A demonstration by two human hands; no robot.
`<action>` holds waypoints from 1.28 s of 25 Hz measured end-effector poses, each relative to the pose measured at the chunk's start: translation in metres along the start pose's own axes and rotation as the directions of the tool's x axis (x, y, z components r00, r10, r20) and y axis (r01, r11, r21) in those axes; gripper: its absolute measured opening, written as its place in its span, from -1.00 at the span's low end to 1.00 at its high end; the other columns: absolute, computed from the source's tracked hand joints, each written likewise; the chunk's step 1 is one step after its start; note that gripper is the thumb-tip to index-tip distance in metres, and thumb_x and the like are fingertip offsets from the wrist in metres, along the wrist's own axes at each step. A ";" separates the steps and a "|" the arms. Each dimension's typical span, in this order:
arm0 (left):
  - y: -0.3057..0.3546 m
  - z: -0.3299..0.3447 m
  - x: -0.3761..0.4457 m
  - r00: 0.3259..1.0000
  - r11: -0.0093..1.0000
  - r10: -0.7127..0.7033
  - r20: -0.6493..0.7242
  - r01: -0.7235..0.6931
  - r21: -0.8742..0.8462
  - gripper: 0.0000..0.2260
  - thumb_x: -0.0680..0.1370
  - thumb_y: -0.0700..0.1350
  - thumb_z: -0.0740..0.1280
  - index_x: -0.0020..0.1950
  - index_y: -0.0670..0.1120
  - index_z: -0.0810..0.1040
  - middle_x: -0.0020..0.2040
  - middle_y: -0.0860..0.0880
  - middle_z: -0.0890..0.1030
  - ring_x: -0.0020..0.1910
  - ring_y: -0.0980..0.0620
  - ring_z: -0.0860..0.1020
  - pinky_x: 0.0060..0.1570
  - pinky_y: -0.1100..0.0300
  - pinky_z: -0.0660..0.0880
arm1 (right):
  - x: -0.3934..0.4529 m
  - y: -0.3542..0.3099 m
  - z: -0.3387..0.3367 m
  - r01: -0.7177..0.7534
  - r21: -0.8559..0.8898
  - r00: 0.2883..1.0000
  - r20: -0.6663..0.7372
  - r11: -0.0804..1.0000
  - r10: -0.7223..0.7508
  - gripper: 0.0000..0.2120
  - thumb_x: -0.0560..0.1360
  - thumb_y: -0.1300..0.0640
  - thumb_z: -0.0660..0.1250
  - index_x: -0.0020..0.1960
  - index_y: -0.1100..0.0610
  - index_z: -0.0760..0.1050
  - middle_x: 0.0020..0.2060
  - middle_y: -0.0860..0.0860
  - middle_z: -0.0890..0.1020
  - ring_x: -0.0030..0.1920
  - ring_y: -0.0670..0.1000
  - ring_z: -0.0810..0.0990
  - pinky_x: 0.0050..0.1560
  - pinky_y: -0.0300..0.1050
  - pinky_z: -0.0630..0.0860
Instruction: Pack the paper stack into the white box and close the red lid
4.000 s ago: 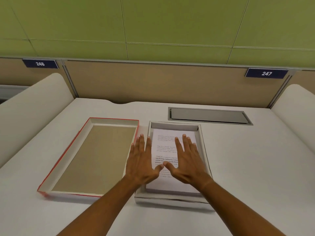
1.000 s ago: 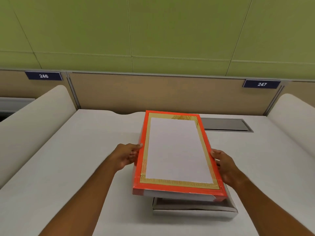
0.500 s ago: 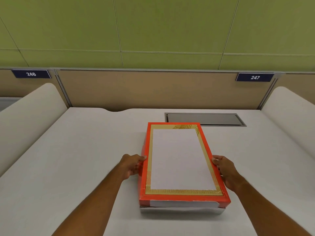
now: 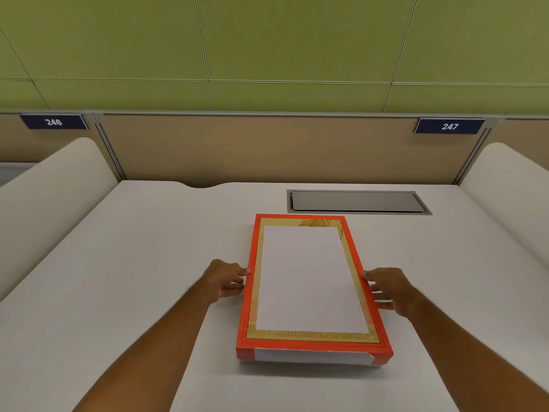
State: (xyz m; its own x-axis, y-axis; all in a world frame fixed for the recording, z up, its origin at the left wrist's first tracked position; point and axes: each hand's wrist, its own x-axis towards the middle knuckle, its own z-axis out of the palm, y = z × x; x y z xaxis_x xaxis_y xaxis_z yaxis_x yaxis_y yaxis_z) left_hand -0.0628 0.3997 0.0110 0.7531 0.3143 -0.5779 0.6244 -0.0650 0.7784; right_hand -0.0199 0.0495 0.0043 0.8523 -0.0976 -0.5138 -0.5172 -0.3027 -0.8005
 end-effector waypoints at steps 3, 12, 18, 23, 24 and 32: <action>0.006 0.003 0.006 0.994 0.997 0.060 -0.090 -0.056 0.046 -0.78 0.43 -0.20 0.51 -0.01 -0.29 0.61 -0.06 -0.22 0.70 -0.15 -0.15 0.72 -0.08 -0.03 0.67 | 0.013 -0.005 -0.001 0.037 -0.062 0.995 -0.090 0.997 -0.043 -0.78 0.51 0.13 0.41 0.00 0.29 0.59 -0.05 0.21 0.70 -0.12 0.19 0.70 0.02 0.14 0.67; 0.006 0.017 0.009 0.986 0.991 0.037 -0.165 -0.015 0.133 -0.82 0.44 -0.24 0.50 -0.03 -0.30 0.62 -0.08 -0.20 0.69 -0.28 -0.09 0.69 -0.17 0.08 0.66 | 0.023 -0.005 0.003 0.017 -0.128 0.991 -0.133 0.992 -0.034 -0.83 0.46 0.20 0.47 -0.11 0.32 0.62 -0.12 0.19 0.72 -0.15 0.20 0.74 0.00 0.13 0.69; 0.000 0.020 0.014 0.978 0.987 0.061 -0.199 -0.029 0.161 -0.83 0.44 -0.22 0.50 -0.05 -0.27 0.63 -0.07 -0.18 0.70 -0.21 -0.12 0.71 -0.04 0.01 0.67 | 0.022 -0.001 0.005 0.066 -0.235 0.985 -0.139 0.970 -0.101 -0.81 0.48 0.16 0.46 -0.21 0.29 0.60 -0.16 0.18 0.72 -0.14 0.21 0.74 0.03 0.14 0.68; -0.002 0.022 0.012 0.949 0.896 0.230 -0.215 -0.120 0.428 -0.75 0.45 -0.09 0.49 0.00 -0.24 0.66 -0.04 -0.15 0.70 -0.13 -0.09 0.69 0.00 0.02 0.65 | 0.013 -0.003 0.014 0.080 -0.315 0.960 -0.230 0.946 -0.158 -0.79 0.52 0.13 0.39 -0.17 0.27 0.60 -0.06 0.19 0.73 -0.15 0.16 0.71 0.04 0.13 0.67; -0.001 0.023 0.010 0.925 0.854 0.305 -0.226 -0.161 0.494 -0.71 0.46 -0.02 0.48 0.04 -0.21 0.65 0.00 -0.14 0.69 -0.07 -0.07 0.67 0.04 0.05 0.63 | 0.008 -0.005 0.018 0.109 -0.362 0.943 -0.258 0.926 -0.212 -0.80 0.53 0.11 0.37 -0.07 0.27 0.62 0.03 0.19 0.72 -0.07 0.17 0.70 0.10 0.12 0.64; 0.044 0.029 -0.023 0.717 0.426 0.692 -0.081 -0.315 0.848 -0.17 0.47 0.37 0.17 0.60 -0.02 0.01 0.62 -0.14 0.07 0.59 -0.18 0.07 0.52 -0.08 0.04 | -0.019 -0.051 0.048 0.358 -0.803 0.715 -0.092 0.476 -0.693 -0.15 0.45 -0.37 0.09 0.57 0.12 0.13 0.58 0.18 0.16 0.57 0.22 0.13 0.51 0.18 0.14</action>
State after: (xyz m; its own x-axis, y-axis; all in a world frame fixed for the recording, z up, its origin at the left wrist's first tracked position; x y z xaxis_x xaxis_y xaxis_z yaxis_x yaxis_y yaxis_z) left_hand -0.0469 0.3626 0.0512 0.9554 0.2574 0.1446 0.2044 -0.9301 0.3051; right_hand -0.0138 0.1122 0.0403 0.9751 0.0531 0.2154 0.1213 -0.9406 -0.3170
